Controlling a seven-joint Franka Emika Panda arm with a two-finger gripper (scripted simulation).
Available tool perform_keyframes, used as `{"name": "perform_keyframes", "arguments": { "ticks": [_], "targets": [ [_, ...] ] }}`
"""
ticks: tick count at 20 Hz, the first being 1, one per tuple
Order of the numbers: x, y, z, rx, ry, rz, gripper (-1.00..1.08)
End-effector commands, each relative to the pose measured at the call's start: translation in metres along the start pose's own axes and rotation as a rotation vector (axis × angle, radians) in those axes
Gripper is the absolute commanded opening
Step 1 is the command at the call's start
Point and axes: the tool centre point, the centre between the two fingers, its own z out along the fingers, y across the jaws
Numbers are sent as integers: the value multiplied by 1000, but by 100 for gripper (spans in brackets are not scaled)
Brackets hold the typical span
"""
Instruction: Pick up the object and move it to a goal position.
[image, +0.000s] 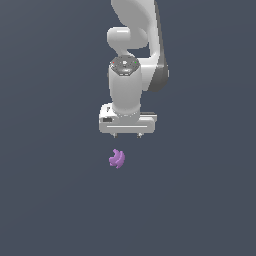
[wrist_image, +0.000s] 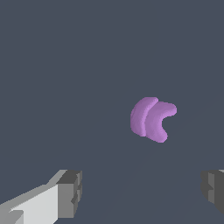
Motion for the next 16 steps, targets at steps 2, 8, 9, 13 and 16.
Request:
{"name": "perform_keyframes", "arguments": {
  "ticks": [2,8,9,13,16],
  "targets": [
    [0,-1,0,0,1,-1,100],
    [7,-24,-14,11,31,-61,100],
    [8,-27,-16,12,35,-69,100],
    [8,-28,-17,13,37,-75,100],
    [9,-25,-13,12,34,-57,100]
  ]
}}
